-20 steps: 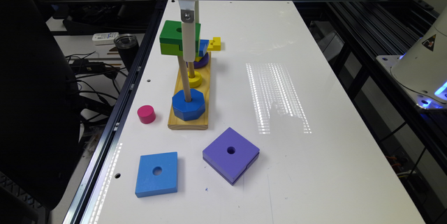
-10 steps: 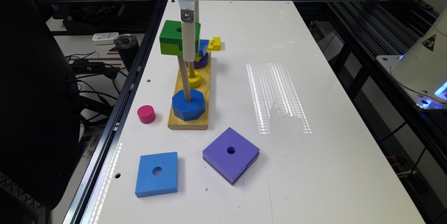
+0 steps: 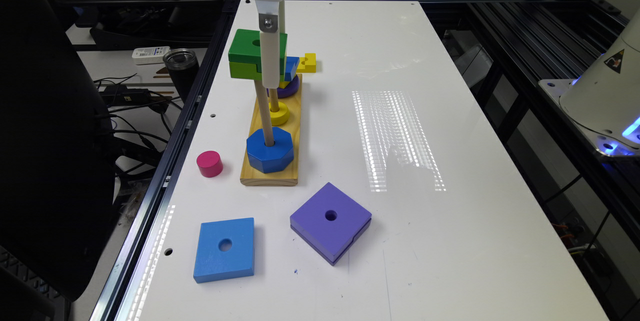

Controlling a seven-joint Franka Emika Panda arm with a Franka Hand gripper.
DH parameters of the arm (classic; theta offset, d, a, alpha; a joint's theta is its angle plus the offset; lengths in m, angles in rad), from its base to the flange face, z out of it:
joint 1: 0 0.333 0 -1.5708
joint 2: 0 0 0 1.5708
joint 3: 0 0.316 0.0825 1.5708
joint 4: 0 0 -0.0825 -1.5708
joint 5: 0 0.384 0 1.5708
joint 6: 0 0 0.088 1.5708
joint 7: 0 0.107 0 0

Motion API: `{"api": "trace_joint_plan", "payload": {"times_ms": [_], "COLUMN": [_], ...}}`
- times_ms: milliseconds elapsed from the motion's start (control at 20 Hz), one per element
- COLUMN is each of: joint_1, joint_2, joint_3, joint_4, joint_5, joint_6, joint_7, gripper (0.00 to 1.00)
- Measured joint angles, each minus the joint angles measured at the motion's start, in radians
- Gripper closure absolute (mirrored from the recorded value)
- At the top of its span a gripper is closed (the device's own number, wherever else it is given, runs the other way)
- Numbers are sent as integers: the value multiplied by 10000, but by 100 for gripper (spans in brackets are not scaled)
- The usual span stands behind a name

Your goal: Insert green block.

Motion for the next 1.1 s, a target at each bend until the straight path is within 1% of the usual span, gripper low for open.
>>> {"api": "trace_joint_plan", "payload": {"times_ms": [700,1100], "joint_1": [0,-11], "joint_2": [9,102], "joint_3": [5,2], "joint_4": [-5,-43], "joint_5": [0,0], "joint_6": [3,114], "joint_7": [0,-1], "gripper": [100,100]}}
